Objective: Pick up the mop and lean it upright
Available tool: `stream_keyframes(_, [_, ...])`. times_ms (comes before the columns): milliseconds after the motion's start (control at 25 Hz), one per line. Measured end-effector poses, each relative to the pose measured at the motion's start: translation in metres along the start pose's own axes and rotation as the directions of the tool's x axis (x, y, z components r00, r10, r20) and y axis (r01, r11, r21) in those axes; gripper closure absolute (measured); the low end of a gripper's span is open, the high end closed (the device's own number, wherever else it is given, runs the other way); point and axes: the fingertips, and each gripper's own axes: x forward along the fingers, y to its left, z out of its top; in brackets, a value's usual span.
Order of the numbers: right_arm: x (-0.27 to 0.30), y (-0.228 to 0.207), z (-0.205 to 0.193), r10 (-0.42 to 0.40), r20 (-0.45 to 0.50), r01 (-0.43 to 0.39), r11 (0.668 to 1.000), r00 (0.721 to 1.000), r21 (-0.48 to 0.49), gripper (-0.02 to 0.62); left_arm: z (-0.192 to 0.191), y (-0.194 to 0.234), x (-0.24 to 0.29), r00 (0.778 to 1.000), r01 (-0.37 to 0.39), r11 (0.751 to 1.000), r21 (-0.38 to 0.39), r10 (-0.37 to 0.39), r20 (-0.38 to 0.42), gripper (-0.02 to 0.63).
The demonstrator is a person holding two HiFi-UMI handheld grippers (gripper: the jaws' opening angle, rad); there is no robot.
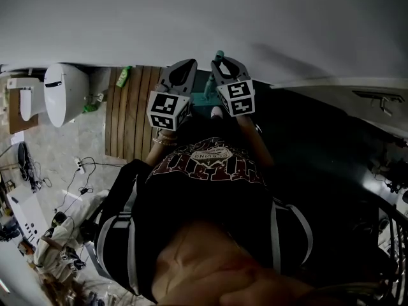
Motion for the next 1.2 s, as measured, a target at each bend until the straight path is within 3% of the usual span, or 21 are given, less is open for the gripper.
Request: stream_keyframes(1200, [0.068,-0.045,0.022,-0.036,-0.027,0.038,0.998,0.999,0.056,0.483,0.002,0.027,0.026,1.000,-0.014,1.000,-0.023,0.014,-0.023,0.568])
